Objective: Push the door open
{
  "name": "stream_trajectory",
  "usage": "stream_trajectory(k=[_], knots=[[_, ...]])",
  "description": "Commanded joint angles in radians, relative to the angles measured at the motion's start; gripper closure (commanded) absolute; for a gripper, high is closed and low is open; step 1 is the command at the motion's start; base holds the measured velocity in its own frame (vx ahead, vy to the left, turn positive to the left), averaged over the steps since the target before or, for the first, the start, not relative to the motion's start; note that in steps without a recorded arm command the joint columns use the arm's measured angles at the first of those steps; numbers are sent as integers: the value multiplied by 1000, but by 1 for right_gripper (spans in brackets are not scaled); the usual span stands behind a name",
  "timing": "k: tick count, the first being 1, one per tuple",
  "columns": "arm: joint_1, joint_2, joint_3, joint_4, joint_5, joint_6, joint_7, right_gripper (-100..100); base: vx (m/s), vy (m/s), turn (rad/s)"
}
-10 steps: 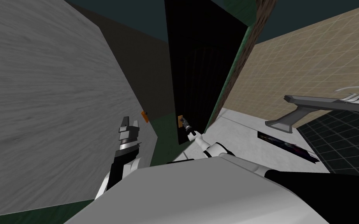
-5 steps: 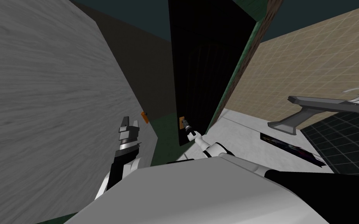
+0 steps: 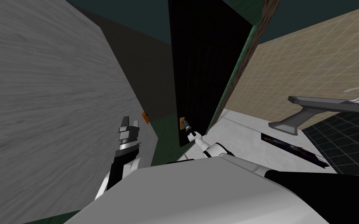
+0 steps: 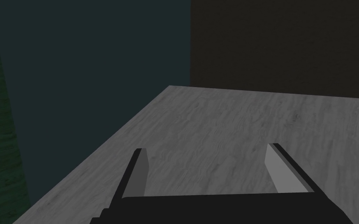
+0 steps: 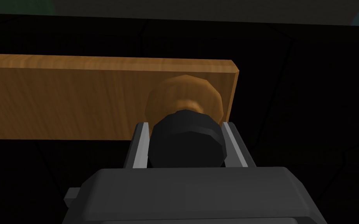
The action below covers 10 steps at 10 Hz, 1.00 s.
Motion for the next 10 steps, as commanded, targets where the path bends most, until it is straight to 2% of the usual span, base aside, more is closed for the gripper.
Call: stream_trajectory(k=[1, 2, 3, 5, 6, 10], knots=[[-7, -13, -20, -5, -16, 0, 27, 100, 162, 48, -30], [-7, -13, -20, -5, -16, 0, 27, 100, 110, 43, -12], [-10, -21, -40, -1, -35, -2, 56, 100, 157, 57, -40], [-12, -25, -58, 3, -52, -5, 82, 100, 186, 34, -80], [-3, -19, -44, -10, -44, 9, 68, -100, -26, -13, -32], [-5, -12, -38, -12, -45, 15, 61, -100, -204, -5, -3]])
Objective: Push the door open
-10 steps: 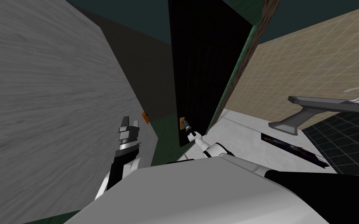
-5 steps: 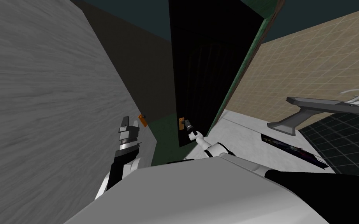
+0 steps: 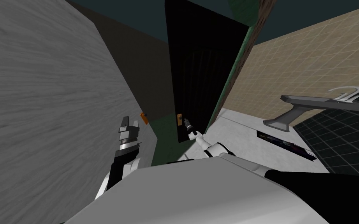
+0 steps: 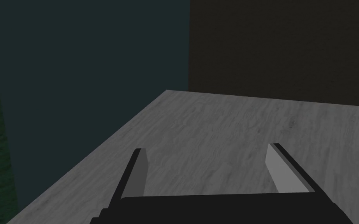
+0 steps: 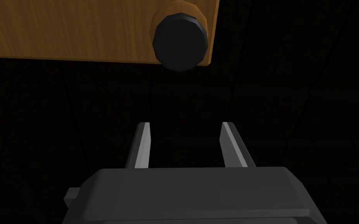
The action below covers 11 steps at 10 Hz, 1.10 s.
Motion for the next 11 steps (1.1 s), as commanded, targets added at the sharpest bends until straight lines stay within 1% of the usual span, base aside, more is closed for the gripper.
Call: stream_trajectory(k=[1, 3, 4, 5, 7, 9, 11], knots=[[-3, 8, 3, 4, -1, 0, -3, -100, -213, -8, -6], [-4, 26, 8, 2, -1, 6, -8, -100, -245, -25, -11], [-10, 24, 4, 15, -2, -3, -4, -100, -113, -2, -2], [-9, 13, 2, 15, -3, -5, -3, -100, 65, 26, 29], [-8, 8, -1, 16, -4, -7, -1, -100, 164, 40, 16], [-7, 5, -5, 17, -5, -11, 2, -100, 226, 72, 23], [-6, 8, -9, 18, -6, -16, 5, -100, 223, 71, 27]])
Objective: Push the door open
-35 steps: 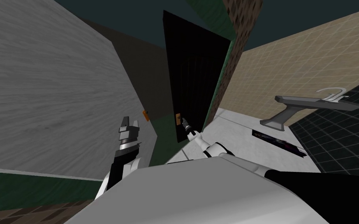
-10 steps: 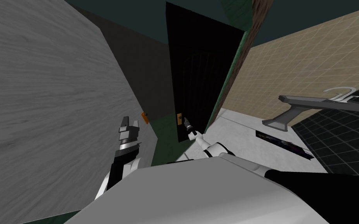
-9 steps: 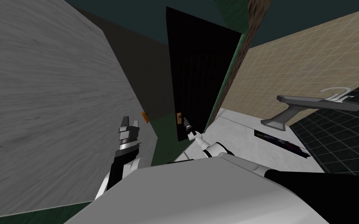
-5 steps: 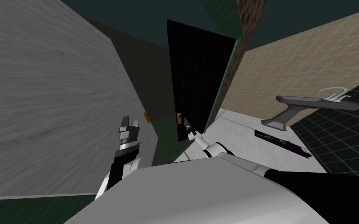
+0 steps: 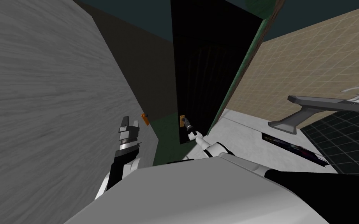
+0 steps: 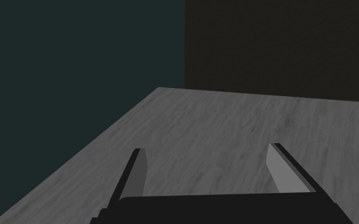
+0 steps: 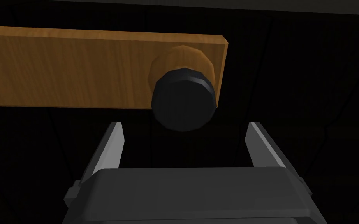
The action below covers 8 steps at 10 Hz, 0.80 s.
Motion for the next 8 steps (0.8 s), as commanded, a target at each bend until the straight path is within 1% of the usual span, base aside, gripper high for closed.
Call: stream_trajectory(k=[1, 2, 3, 4, 8], knots=[[1, 5, -3, 0, -1, -3, 2, -100, 218, 61, 21], [2, 12, -5, 1, -1, -5, 4, -100, 181, 67, 24], [4, 8, -3, -5, -1, -1, 2, -100, 75, 31, 3], [4, 8, -3, -5, -1, -1, 2, 100, -7, -5, -6], [4, 8, -3, -5, -1, -1, 2, 100, -19, -7, 3]])
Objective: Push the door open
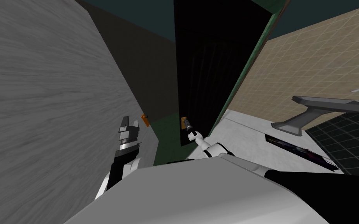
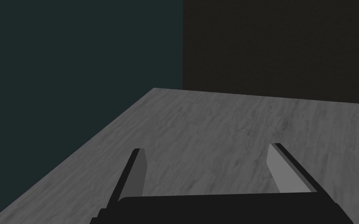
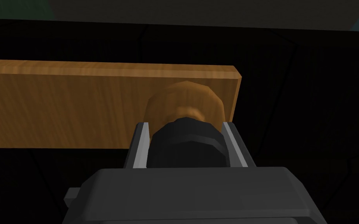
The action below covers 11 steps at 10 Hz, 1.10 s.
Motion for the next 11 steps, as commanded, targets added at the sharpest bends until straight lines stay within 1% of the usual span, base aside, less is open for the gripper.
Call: stream_trajectory(k=[1, 2, 4, 5, 6, 7, 8, 9, 11], knots=[[-1, 0, -1, -2, -1, -2, -1, 100, 0, 0, 0], [-2, -7, -11, 4, 1, -1, 6, 100, 102, -7, -76], [-5, -11, -21, 7, 3, -2, 12, 100, 173, 10, -71], [-5, -11, -21, 7, 3, -2, 12, 100, 142, 25, -19], [-8, -16, -35, 12, 4, -3, 19, 100, 169, 4, -145], [-8, -16, -35, 12, 4, -3, 19, 100, 154, -11, -150], [-12, -20, -51, 17, 7, -4, 28, 100, 198, -16, -201], [2, -14, -43, -5, 5, 7, 30, -100, -39, 51, -70], [2, -14, -43, -6, 4, 9, 30, -100, -193, 59, -2]])
